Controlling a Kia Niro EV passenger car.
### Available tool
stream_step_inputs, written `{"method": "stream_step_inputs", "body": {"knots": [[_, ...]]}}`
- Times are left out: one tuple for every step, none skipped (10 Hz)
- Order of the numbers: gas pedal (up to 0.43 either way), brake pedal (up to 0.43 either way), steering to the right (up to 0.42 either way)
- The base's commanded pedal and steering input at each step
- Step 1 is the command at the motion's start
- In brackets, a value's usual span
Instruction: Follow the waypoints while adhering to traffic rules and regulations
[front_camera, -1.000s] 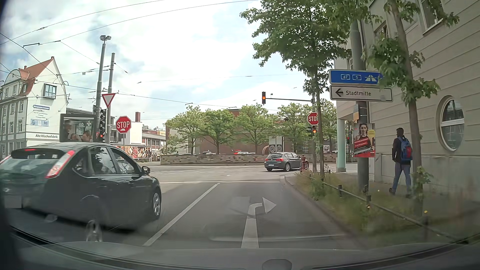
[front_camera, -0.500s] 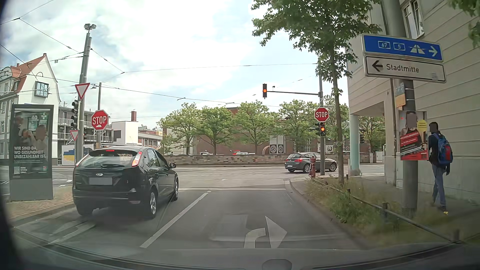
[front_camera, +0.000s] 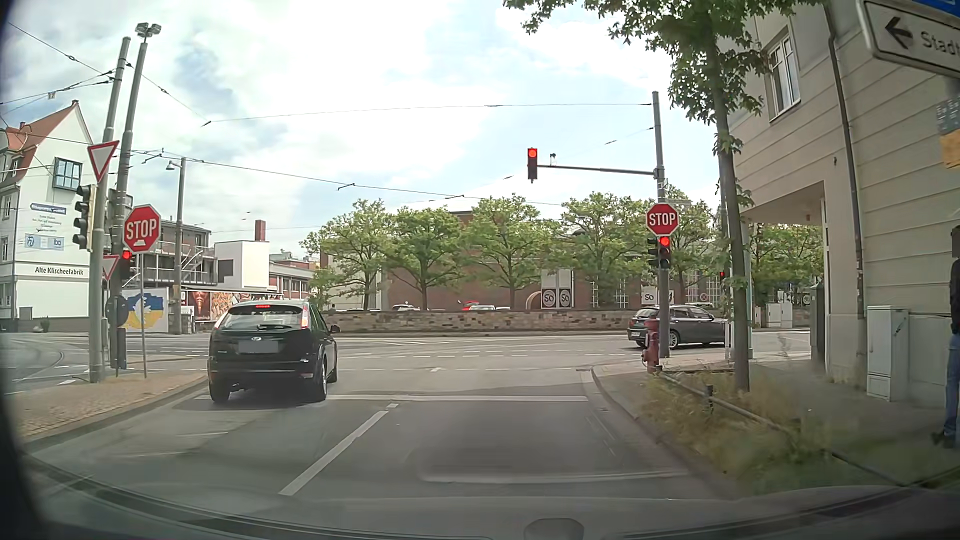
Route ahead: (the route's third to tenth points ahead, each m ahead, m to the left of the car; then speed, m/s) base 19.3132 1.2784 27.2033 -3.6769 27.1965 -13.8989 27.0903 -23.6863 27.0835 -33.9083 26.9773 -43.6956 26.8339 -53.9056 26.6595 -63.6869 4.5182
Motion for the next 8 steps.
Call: {"method": "stream_step_inputs", "body": {"knots": [[0.000,0.262,0.000],[0.000,0.268,-0.002],[0.000,0.274,-0.004],[0.000,0.274,-0.004],[0.000,0.274,-0.005],[0.000,0.280,-0.005],[0.000,0.280,-0.006],[0.000,0.287,-0.006]]}}
